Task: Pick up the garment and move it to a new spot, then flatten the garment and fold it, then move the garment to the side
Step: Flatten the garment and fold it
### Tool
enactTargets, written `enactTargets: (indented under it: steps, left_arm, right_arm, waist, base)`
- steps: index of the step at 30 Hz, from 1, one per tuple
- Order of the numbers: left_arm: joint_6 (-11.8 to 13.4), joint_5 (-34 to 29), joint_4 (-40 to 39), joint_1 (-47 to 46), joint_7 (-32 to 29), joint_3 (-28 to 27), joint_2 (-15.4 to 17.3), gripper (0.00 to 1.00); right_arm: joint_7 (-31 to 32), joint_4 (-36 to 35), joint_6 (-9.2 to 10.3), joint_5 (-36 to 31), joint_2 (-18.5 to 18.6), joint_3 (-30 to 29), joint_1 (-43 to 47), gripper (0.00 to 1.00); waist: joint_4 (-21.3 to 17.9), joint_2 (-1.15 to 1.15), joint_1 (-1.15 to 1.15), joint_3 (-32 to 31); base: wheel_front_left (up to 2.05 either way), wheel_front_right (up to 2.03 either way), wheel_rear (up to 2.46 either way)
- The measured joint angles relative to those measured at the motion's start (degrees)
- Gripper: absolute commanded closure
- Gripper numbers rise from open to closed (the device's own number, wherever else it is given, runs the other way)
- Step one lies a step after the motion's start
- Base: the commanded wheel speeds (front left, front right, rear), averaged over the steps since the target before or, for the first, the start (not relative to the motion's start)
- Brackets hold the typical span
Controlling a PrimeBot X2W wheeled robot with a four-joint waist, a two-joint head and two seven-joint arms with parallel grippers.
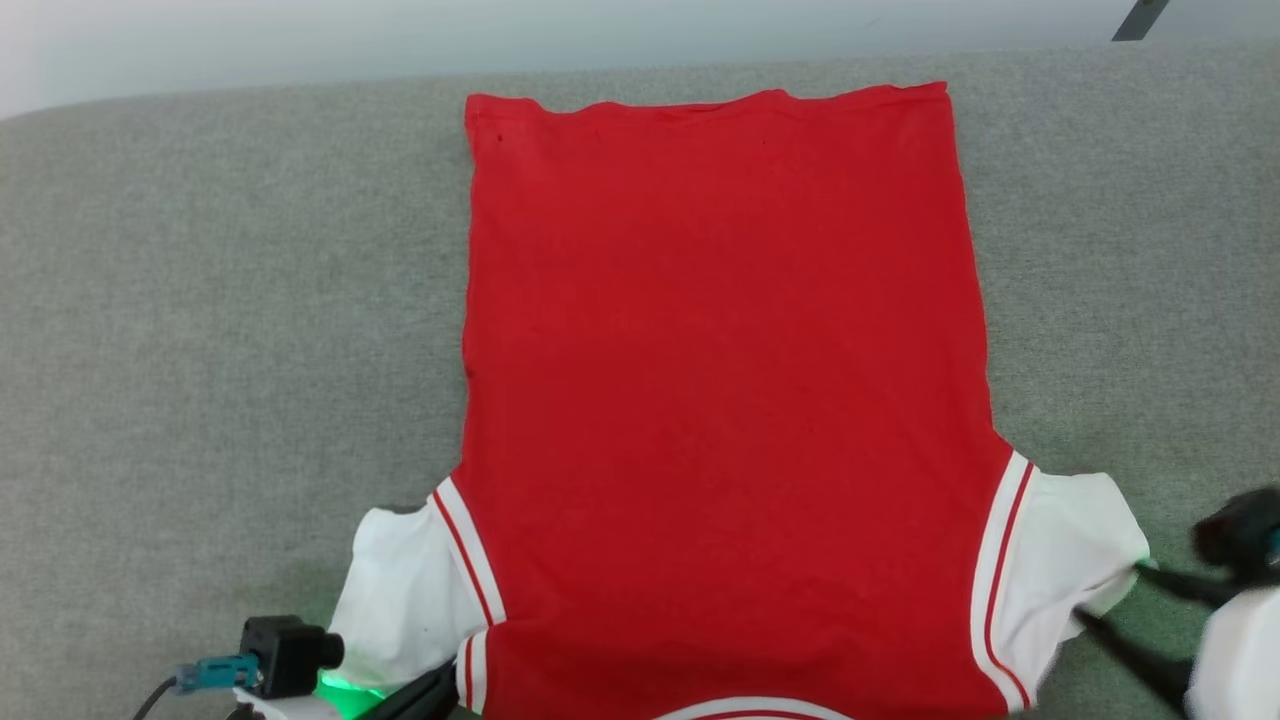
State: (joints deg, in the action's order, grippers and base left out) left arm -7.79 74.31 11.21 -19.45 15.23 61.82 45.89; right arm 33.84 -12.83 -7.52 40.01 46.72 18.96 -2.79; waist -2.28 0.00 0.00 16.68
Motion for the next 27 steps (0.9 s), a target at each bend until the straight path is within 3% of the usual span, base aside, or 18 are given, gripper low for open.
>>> enactTargets:
  steps: [4, 7, 10, 16, 20, 27]
  left_arm:
    - [0.1, -1.35, -0.8, 0.27, 0.0, -1.1, -0.57, 1.0]
    - [0.23, -2.68, -1.52, -0.04, -0.02, -1.69, -1.25, 1.0]
    - [0.23, -4.17, -2.05, -1.13, -0.08, -2.9, -2.53, 1.0]
    - [0.24, -7.03, -3.27, -4.16, -0.08, -3.39, -4.5, 1.0]
    - [0.24, -9.2, -3.87, -6.71, -0.07, -3.07, -6.33, 1.0]
    - [0.16, -10.91, -4.97, -9.95, 0.41, -1.15, -8.4, 1.0]
  right_arm:
    - [5.55, -6.83, 0.0, 3.63, 1.02, -8.92, 1.6, 0.0]
    - [7.95, -7.57, 0.0, 4.48, -0.16, -15.08, -0.24, 0.0]
    - [10.07, -3.25, 0.03, 3.58, -5.88, -18.92, -7.36, 0.0]
    - [17.51, 9.42, 0.03, -6.39, -15.27, -15.67, -27.77, 0.0]
    - [24.65, 20.7, 0.01, -14.08, -18.25, -13.33, -42.78, 0.0]
    - [27.89, 35.55, 0.01, -23.76, -19.95, -16.75, -57.83, 0.0]
  waist:
    - [0.55, 0.0, 0.0, 0.17]
    - [1.49, 0.0, 0.0, 0.55]
    - [2.64, 0.0, 0.0, 1.27]
    - [5.24, 0.0, 0.0, 3.97]
    - [8.06, 0.0, 0.0, 7.02]
    - [12.38, 0.0, 0.0, 11.88]
  base:
    - [0.0, 0.0, 0.0]
    - [0.0, 0.0, 0.0]
    - [0.0, 0.0, 0.0]
    - [0.0, 0.0, 0.0]
    - [0.0, 0.0, 0.0]
    - [0.0, 0.0, 0.0]
